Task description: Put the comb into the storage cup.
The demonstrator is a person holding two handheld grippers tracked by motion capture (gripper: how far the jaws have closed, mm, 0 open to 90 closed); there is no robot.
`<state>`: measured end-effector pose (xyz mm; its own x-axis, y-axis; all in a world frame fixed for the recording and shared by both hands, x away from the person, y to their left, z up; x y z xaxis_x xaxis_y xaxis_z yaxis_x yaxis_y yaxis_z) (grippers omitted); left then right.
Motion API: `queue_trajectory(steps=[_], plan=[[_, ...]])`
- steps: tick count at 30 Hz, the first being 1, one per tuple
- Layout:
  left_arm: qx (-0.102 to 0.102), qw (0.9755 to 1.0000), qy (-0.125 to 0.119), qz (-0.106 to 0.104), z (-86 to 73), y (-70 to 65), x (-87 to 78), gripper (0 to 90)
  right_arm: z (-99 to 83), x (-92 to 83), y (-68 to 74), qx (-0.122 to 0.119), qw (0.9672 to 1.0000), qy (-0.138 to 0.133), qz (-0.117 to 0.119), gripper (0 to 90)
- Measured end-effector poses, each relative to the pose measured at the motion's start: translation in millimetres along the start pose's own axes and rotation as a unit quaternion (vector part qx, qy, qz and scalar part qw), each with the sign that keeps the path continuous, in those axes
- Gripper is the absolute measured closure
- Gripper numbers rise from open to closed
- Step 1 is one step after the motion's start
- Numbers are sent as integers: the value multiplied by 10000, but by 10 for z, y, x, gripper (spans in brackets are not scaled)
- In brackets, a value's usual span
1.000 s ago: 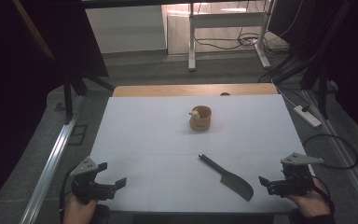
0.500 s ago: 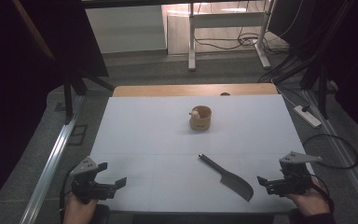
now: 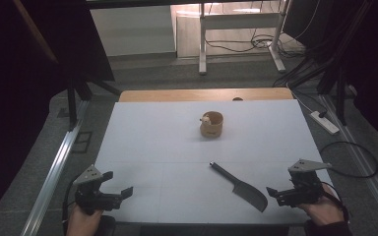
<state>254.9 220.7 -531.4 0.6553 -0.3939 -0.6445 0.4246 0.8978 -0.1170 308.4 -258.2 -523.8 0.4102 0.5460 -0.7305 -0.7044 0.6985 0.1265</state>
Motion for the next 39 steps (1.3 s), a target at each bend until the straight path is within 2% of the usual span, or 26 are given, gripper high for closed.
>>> queue_trajectory(steps=[7, 11, 29, 34, 39], plan=[[0, 10000, -12, 1, 1, 1, -2, 12, 40, 41, 17, -75, 10000, 11, 28, 0], [0, 10000, -15, 2, 2, 1, -3, 13, 68, 43, 45, -130, 9998, -6, 140, 0], [-19, 10000, -2, -7, 5, 5, 4, 14, 192, 229, 149, -427, 9982, 215, 351, 0], [-24, 10000, -2, -13, 5, 5, 4, 15, 238, 291, 202, -442, 9976, 295, 445, 0], [-27, 10000, -3, -4, 5, 9, 4, 15, 263, 338, 205, -411, 9977, 377, 386, 0]])
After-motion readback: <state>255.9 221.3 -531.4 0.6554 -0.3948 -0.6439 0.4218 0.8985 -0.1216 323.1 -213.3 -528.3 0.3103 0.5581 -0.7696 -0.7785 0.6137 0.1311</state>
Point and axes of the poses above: each handheld gripper's, and its own axes: x roughly forward along the jaws, z roughly out of its top, y roughly to its left, the point moved 9 cm from there along x, roughly forward along the jaws, and after that the axes turned 10 degrees about z, right-handed, at the moved point
